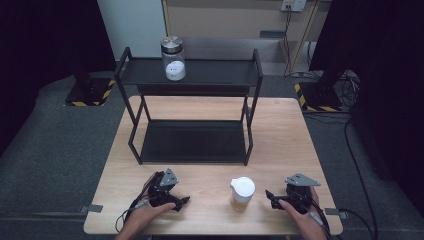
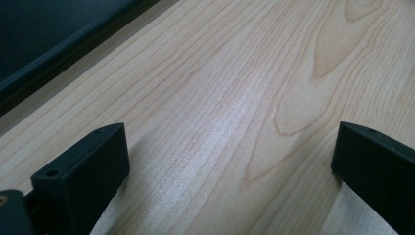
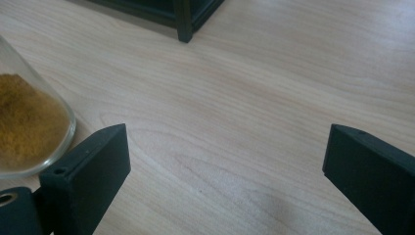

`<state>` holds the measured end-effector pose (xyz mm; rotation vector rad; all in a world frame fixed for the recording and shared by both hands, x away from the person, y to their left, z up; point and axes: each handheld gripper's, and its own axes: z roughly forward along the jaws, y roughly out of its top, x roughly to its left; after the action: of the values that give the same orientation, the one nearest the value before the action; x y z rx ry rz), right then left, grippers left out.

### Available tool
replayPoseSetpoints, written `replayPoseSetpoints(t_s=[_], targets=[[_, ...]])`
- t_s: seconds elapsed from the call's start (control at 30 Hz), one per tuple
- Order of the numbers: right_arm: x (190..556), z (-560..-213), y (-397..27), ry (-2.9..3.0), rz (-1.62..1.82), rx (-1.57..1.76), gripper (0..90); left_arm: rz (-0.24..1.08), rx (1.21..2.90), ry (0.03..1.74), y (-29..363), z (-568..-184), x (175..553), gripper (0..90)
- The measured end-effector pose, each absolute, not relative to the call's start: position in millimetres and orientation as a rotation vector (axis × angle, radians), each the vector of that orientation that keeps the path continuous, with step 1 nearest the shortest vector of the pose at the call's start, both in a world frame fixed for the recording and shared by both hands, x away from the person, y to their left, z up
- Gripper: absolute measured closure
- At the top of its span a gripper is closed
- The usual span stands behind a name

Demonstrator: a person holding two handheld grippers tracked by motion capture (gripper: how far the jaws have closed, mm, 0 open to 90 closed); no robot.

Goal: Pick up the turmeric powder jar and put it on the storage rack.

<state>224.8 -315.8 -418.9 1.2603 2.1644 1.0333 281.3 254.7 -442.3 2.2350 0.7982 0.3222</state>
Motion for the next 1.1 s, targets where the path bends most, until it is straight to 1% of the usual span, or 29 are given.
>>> replayPoseSetpoints(t_s=[0.2,0.77,1.1], targets=[[223,-408,-313,2.148,1.063,1.232,4.6,0.322,2.235,0.798,255,-442,281,0.0],[204,-360,-313,2.068,1.180,1.159,4.8,0.322,2.236,0.796,255,-442,281,0.0],[191,-337,-301,2.076,1.230,1.069,4.7,0.321,2.236,0.796,255,-442,281,0.0]])
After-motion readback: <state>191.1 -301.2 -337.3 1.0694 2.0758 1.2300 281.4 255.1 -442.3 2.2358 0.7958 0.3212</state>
